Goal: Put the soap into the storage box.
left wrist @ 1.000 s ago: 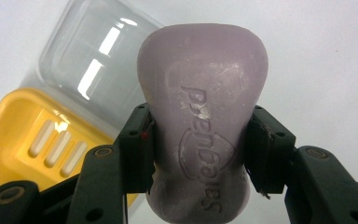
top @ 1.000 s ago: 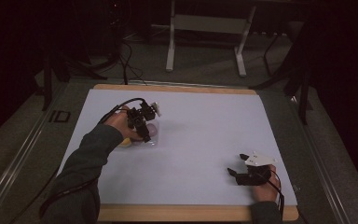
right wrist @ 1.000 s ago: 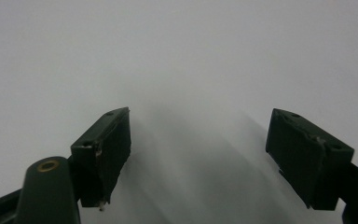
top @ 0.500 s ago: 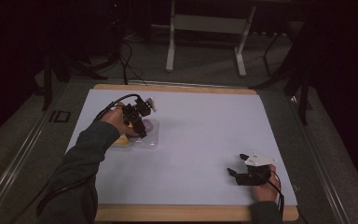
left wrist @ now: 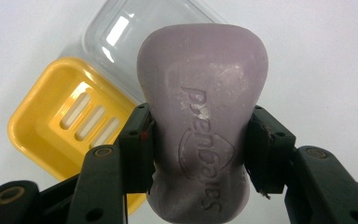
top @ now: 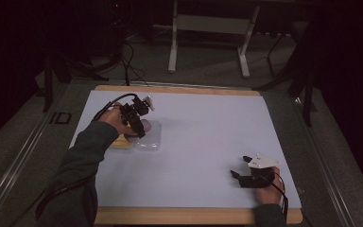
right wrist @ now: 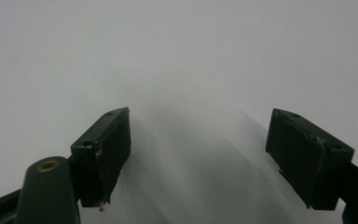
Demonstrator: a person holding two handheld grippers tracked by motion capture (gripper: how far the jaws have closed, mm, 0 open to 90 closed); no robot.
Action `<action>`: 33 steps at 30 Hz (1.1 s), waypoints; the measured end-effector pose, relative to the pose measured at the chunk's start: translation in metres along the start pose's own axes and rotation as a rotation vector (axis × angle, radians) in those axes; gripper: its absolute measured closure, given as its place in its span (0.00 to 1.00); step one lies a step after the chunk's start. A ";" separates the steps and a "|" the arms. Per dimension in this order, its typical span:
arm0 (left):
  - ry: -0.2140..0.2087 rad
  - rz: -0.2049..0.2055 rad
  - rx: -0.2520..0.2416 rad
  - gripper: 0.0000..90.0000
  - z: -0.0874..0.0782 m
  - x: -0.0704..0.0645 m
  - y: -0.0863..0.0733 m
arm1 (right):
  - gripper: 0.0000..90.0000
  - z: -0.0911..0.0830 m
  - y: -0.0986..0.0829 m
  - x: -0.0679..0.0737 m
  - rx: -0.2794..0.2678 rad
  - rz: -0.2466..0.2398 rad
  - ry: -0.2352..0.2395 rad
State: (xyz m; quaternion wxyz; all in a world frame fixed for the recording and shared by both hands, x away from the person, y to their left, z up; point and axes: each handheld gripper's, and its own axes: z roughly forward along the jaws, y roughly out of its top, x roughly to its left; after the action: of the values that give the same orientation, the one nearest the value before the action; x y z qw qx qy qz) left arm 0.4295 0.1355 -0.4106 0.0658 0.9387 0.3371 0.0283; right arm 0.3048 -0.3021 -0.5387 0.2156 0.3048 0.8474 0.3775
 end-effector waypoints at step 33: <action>-0.009 -0.089 0.001 0.56 0.012 0.013 -0.009 | 0.24 0.000 0.000 0.001 0.002 -0.005 -0.001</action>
State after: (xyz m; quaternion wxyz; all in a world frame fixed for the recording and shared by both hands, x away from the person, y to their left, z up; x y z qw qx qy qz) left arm 0.4353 0.1492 -0.4232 0.0682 0.9229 0.3783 0.0208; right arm 0.3047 -0.3015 -0.5389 0.2168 0.3030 0.8484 0.3760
